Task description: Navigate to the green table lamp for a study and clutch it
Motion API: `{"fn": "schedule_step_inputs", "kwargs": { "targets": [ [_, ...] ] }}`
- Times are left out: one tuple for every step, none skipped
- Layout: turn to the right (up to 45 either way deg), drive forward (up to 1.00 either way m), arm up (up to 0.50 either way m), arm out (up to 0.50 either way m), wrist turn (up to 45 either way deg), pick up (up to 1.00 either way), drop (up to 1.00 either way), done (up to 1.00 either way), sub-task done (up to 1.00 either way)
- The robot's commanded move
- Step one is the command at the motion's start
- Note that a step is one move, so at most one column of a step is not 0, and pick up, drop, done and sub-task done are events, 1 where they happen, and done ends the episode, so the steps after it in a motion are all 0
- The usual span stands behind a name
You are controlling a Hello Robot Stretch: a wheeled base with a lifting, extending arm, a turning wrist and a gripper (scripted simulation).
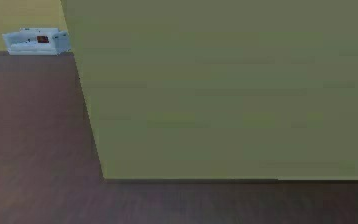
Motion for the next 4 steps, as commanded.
{"fn": "schedule_step_inputs", "kwargs": {
  "targets": [
    [6.0, 0.00, 0.00, 0.00, 0.0, 0.00, 0.00, 0.00, 0.00],
    [0.0, 0.50, 0.00, 0.00, 0.0, 0.00, 0.00, 0.00, 0.00],
    [-42.0, 0.00, 0.00, 0.00, 0.0, 0.00, 0.00, 0.00, 0.00],
    [0.0, 0.55, 0.00, 0.00, 0.0, 0.00, 0.00, 0.00, 0.00]
  ]
}}
